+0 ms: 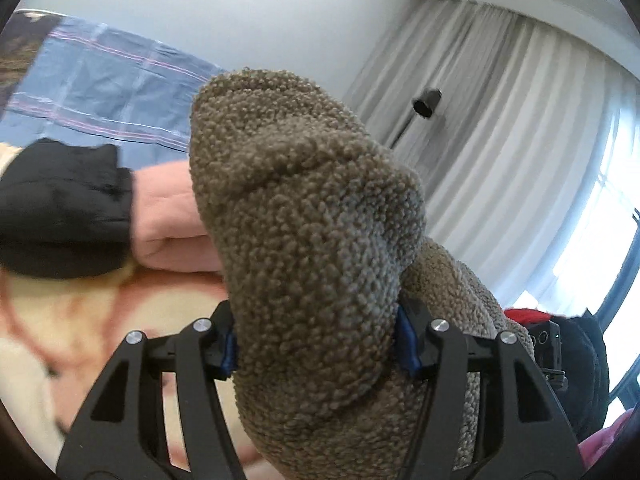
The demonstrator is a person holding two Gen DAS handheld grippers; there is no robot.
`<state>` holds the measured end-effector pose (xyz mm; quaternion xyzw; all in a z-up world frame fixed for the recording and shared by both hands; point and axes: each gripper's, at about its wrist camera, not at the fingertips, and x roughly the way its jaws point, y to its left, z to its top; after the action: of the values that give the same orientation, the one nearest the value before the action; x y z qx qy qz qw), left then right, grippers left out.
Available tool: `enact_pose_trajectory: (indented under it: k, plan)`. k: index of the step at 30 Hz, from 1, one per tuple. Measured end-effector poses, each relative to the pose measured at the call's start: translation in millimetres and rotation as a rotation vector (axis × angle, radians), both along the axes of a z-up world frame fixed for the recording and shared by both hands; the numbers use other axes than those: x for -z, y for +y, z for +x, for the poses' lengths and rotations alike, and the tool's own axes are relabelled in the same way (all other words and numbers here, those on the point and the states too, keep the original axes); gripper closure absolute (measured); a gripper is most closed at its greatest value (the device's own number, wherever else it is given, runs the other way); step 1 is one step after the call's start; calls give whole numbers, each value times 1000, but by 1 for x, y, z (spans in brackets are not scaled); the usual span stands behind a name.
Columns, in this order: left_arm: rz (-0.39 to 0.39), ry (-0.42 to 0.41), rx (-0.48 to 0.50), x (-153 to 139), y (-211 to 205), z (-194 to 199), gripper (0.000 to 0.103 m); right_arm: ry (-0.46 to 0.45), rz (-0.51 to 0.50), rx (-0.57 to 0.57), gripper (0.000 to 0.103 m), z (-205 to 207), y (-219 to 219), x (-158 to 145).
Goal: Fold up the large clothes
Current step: 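Lift the folded brown fleece with both tools and carry it along the bed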
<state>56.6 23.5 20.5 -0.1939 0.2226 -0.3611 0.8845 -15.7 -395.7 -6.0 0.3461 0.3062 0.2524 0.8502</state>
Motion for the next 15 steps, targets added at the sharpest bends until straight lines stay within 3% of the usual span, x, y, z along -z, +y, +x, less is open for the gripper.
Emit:
enact_pose_trajectory:
  k: [8,15]
  plan:
    - [-20,3,-286,5,122,-91,42,30,-39,-342,77,46,121,-4]
    - [51,10,-527,-10,222,-132,43,81,-32,-605,77,112,251,7]
